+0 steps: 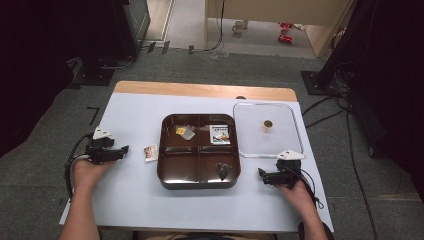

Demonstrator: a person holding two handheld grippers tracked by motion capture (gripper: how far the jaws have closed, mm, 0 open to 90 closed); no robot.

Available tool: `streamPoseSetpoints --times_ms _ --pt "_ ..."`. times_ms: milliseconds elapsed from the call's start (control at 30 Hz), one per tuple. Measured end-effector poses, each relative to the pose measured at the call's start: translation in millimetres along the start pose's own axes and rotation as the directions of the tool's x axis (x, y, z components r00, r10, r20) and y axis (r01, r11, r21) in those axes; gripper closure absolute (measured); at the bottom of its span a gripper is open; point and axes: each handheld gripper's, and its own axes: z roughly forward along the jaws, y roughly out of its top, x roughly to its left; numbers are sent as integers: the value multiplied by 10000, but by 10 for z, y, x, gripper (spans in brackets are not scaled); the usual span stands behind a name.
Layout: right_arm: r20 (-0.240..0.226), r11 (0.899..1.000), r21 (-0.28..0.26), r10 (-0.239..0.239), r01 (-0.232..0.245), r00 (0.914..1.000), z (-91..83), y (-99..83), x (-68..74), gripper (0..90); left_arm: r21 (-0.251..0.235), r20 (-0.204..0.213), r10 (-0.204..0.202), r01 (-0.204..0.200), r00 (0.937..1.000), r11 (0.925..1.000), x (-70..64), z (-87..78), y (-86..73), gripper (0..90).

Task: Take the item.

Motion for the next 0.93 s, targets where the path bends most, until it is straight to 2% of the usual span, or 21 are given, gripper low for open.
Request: streamPoseSetpoints --times_ms 600,700,933 --pt "-1 10000 1 6 -6 10000 0 0 0 0 -219 -40 -58 57 10000 9997 -4 -2 -30 339" --pt "-1 10000 2 5 -5 10000 0 0 0 0 -501 -57 -82 79 9999 9987 -9 -3 -70 337" --pt "0 10000 2 9 -9 10000 0 0 0 0 -649 -229 -225 210 9995 9977 -36 4 -84 329"
